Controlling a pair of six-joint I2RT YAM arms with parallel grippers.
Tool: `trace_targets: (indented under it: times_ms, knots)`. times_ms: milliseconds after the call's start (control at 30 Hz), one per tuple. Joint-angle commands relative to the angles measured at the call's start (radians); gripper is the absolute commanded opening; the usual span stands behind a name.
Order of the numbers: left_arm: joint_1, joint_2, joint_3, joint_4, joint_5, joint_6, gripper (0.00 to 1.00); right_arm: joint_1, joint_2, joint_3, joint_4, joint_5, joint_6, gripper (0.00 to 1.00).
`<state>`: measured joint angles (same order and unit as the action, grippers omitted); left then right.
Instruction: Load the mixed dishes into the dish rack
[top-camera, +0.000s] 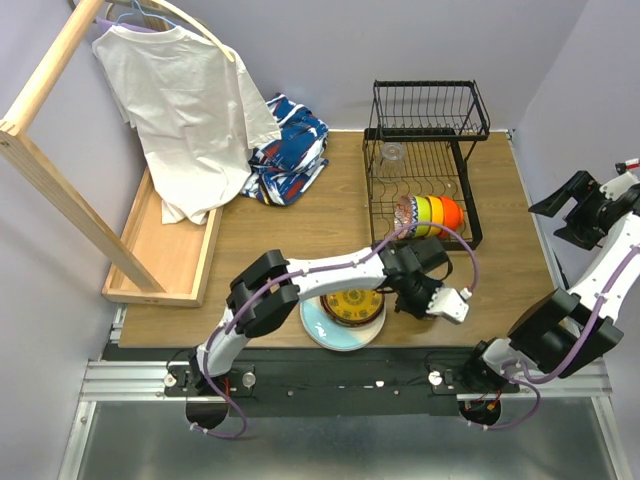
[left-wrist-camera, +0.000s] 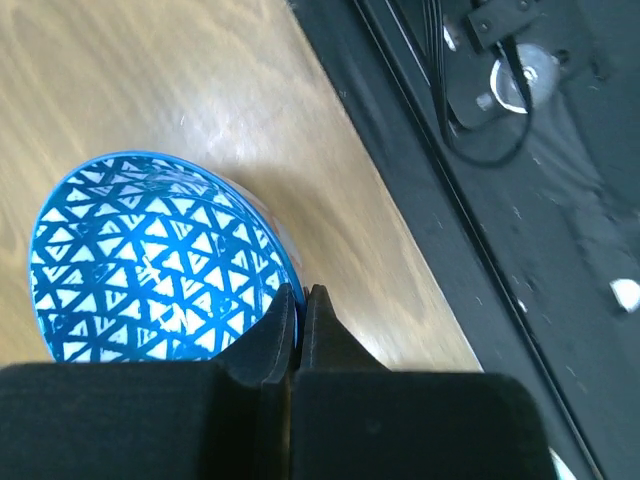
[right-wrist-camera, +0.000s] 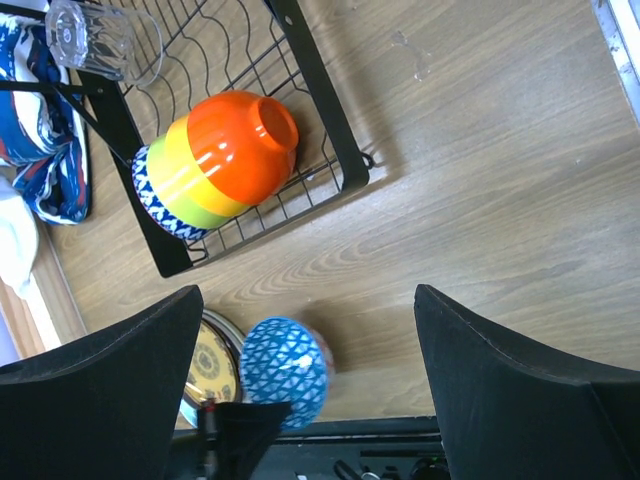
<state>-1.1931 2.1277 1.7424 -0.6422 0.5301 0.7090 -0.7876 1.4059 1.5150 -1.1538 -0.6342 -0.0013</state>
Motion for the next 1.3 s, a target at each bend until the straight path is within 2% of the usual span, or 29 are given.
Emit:
trace_targets:
  times_ms: [0, 100, 233, 267, 333, 433, 467, 500, 533, 567, 633, 667, 767, 967, 1133, 1267]
  knots:
    - [0.070, -0.118, 0.084, -0.115, 0.137, -0.046, 0.00, -0.002, -0.031, -0.041, 0.034, -0.012, 0.024, 0.93]
    - [0.137, -0.150, 0.224, -0.201, 0.197, -0.081, 0.00, -0.004, -0.021, -0.064, 0.060, -0.027, 0.037, 0.93]
    - [0.289, -0.192, 0.324, -0.159, 0.329, -0.285, 0.00, -0.002, 0.008, -0.062, 0.057, 0.002, 0.011, 0.93]
    - [0.359, -0.202, 0.312, -0.087, 0.341, -0.378, 0.00, -0.004, 0.010, -0.058, 0.054, 0.004, -0.029, 0.93]
    - [0.418, -0.230, 0.280, -0.009, 0.372, -0.455, 0.00, 0.002, 0.004, -0.062, 0.065, -0.022, -0.089, 0.93]
    - [0.501, -0.259, 0.159, 0.187, 0.366, -0.641, 0.00, 0.077, -0.027, -0.085, 0.162, 0.042, -0.052, 0.93]
    - [0.518, -0.290, 0.052, 0.360, 0.358, -0.702, 0.00, 0.111, -0.028, -0.084, 0.184, 0.071, -0.054, 0.93]
    - [0.536, -0.305, -0.005, 0.457, 0.355, -0.849, 0.00, 0.140, -0.031, -0.084, 0.204, 0.129, -0.051, 0.93]
    - [0.562, -0.317, -0.056, 0.557, 0.347, -0.921, 0.00, 0.175, -0.038, -0.084, 0.238, 0.155, -0.043, 0.93]
    - [0.576, -0.327, -0.129, 0.737, 0.343, -0.997, 0.00, 0.185, -0.039, -0.075, 0.250, 0.175, -0.036, 0.93]
    - [0.596, -0.318, -0.177, 0.902, 0.340, -1.209, 0.00, 0.205, -0.024, -0.058, 0.262, 0.231, -0.025, 0.93]
    - [0.599, -0.305, -0.220, 1.041, 0.332, -1.270, 0.00, 0.214, -0.015, -0.050, 0.264, 0.251, -0.026, 0.93]
    - [0.602, -0.267, -0.279, 1.257, 0.294, -1.436, 0.00, 0.238, 0.036, -0.018, 0.264, 0.300, -0.046, 0.93]
    - [0.613, -0.149, -0.313, 1.493, 0.202, -1.675, 0.00, 0.248, 0.107, 0.067, 0.221, 0.320, -0.034, 0.93]
    - [0.625, -0.078, -0.336, 1.589, 0.147, -1.795, 0.00, 0.249, 0.088, 0.027, 0.221, 0.337, -0.037, 0.93]
    - [0.630, -0.039, -0.368, 1.650, 0.110, -1.836, 0.00, 0.249, 0.058, -0.006, 0.215, 0.343, -0.039, 0.93]
